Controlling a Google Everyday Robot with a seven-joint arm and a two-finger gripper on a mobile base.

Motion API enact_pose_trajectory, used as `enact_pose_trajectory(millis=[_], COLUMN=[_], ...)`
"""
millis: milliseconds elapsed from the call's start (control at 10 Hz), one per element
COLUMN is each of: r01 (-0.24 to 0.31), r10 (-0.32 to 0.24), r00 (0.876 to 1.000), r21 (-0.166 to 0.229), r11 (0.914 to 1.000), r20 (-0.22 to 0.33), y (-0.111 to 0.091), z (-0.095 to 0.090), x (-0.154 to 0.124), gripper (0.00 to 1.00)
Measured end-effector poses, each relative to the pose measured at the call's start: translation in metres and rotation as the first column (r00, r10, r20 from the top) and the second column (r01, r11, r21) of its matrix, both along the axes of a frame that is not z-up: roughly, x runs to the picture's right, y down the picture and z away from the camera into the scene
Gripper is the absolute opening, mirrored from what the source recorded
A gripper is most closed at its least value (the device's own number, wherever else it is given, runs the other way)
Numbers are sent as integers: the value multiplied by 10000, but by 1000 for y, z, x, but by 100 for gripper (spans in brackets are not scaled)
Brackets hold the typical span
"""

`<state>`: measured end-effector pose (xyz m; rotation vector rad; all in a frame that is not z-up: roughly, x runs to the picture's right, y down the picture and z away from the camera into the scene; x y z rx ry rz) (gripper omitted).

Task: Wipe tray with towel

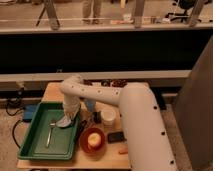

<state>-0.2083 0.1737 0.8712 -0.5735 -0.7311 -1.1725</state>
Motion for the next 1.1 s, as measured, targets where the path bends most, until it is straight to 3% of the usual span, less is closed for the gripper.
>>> enact_pose_trajectory(millis=[600,1100], r01=[129,515], r10=[-148,-581], r00=[9994,9935], r21=[627,685], r11=[9980,9963], r20=[298,982], y=[27,83], z=[-51,-100], x=[13,-3], gripper=[0,0])
